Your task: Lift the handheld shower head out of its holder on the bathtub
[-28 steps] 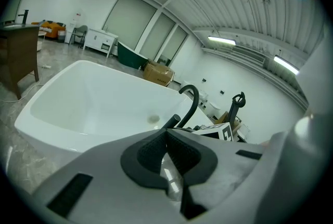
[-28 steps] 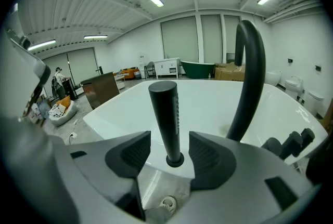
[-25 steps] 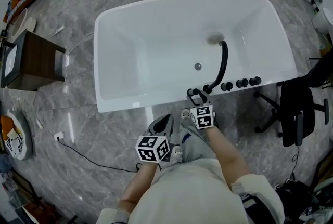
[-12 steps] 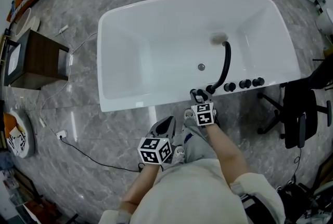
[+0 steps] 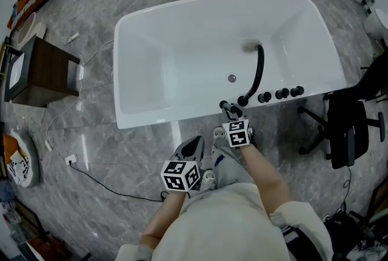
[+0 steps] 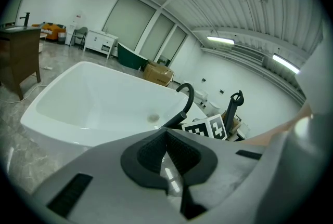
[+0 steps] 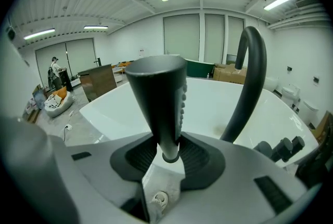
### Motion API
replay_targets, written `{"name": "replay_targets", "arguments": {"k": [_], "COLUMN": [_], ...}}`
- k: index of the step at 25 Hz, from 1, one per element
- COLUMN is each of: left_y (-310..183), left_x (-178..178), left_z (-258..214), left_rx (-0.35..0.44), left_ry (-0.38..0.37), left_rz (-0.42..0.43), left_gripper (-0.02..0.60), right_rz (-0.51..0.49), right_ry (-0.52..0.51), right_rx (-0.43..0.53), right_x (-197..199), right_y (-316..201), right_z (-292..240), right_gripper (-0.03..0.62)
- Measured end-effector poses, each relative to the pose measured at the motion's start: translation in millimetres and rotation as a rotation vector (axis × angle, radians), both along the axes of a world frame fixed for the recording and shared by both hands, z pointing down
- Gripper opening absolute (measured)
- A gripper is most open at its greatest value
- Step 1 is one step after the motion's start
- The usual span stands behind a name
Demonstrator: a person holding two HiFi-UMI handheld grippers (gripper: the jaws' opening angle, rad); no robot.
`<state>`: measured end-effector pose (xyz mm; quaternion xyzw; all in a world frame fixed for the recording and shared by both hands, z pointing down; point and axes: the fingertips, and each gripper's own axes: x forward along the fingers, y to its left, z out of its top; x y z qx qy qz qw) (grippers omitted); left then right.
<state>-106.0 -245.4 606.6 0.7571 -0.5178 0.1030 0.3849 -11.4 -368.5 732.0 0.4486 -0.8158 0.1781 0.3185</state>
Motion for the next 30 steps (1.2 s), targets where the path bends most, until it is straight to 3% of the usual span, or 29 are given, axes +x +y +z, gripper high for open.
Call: {"name": "replay_targets", "arguments": {"k": [30], "left_y": [64.9], "left_x": [15.8], "left_z": [-42.5], "left_rx": [0.123], "left_ry": [0.026], "left_rz": [0.006], "left_gripper": [0.020], "right_rz": [0.030], "right_ry": [-0.099], "right_rx": [0.253], "right_x": [15.2], "right_y": [58.1], "right_z": [-138.5], "right_gripper": [0.143]}}
